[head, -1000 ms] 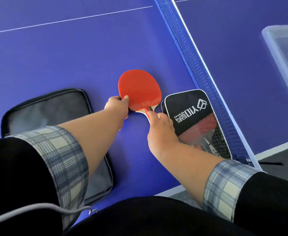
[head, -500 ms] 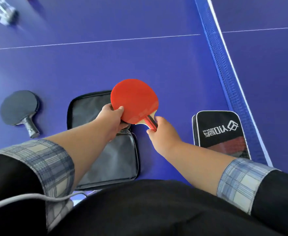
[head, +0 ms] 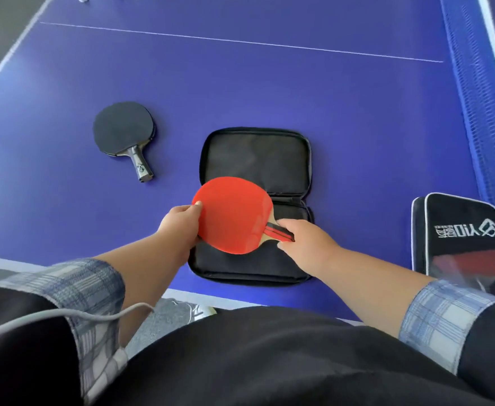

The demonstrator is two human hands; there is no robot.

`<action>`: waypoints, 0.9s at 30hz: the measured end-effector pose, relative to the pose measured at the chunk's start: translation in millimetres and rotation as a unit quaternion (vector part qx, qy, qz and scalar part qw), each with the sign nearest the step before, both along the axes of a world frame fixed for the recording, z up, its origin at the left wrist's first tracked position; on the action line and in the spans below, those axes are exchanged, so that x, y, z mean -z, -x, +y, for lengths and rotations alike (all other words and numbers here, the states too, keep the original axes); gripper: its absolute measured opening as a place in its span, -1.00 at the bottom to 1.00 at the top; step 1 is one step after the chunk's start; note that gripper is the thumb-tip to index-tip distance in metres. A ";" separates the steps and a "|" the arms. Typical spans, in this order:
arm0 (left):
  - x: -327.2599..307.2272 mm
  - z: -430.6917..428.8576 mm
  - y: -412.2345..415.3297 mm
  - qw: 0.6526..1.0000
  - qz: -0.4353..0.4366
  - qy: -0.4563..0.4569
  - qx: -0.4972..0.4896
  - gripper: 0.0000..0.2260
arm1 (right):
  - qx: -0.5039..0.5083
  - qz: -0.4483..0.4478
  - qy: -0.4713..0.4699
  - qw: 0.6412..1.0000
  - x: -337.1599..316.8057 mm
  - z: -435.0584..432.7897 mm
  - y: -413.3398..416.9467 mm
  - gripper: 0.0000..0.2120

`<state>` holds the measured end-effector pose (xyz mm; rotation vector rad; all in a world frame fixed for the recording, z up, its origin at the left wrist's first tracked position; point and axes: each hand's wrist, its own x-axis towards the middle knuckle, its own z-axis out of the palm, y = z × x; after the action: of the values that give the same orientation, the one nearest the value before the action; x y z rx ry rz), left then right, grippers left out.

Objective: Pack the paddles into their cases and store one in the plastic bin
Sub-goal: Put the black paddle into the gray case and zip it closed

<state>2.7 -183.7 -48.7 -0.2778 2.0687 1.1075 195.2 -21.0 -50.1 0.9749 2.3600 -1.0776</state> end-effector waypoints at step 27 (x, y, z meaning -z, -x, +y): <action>24.7 -8.3 14.6 0.958 0.066 0.192 0.203 -0.77 | 0.080 -0.038 -0.150 0.985 13.7 -23.1 45.4 -0.58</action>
<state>-12.0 -192.0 -73.4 0.0406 2.3172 0.4865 149.8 -44.1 -63.8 1.3067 2.4593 -0.7328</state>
